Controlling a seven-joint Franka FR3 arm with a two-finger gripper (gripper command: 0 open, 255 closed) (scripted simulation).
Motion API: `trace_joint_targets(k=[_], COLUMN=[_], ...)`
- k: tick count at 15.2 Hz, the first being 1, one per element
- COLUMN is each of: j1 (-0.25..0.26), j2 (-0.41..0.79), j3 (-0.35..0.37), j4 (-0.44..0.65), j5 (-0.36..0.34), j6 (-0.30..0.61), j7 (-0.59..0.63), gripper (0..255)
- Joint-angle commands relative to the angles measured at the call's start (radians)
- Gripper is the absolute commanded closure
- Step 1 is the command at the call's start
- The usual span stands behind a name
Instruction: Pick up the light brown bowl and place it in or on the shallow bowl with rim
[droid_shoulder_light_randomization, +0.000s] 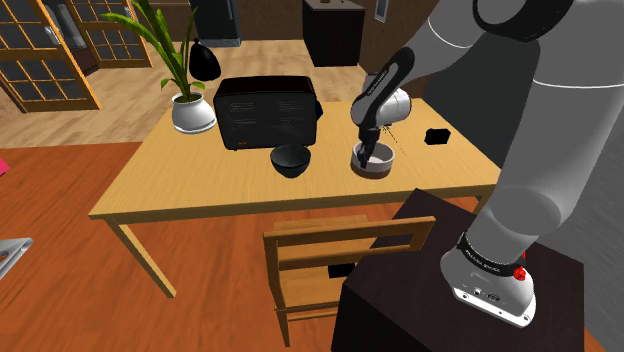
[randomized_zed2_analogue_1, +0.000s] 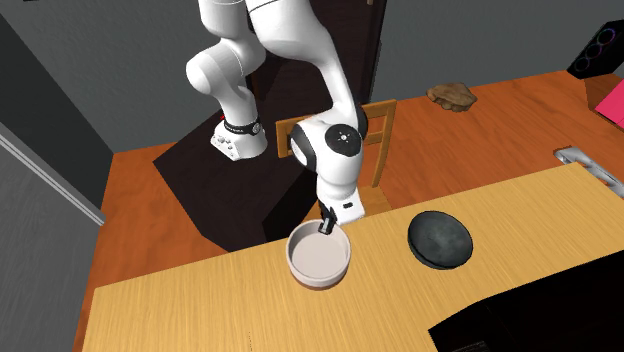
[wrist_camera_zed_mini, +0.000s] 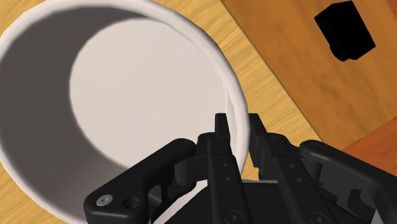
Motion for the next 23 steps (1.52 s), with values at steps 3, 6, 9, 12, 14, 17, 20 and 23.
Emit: trace_joint_targets(k=[3,6,9,12,14,17,20,23], j1=[0.007,0.010,0.012,0.014,0.014,0.014,0.014,0.014], j2=[-0.058,-0.096,-0.132,-0.167,-0.189,-0.220,-0.250,-0.272], j3=[-0.013,-0.018,-0.022,-0.025,-0.026,-0.026,-0.026,-0.025], j4=[0.001,0.004,0.009,0.017,0.023,0.034,0.048,0.060], j5=[-0.031,-0.050,-0.067,-0.082,-0.092,-0.104,-0.115,-0.122], j6=[-0.056,-0.096,-0.136,-0.177,-0.204,-0.246,-0.287,-0.321], j7=[0.021,0.034,0.047,0.058,0.065,0.074,0.081,0.087], gripper=[255,255,255,255,255,255,255,255])
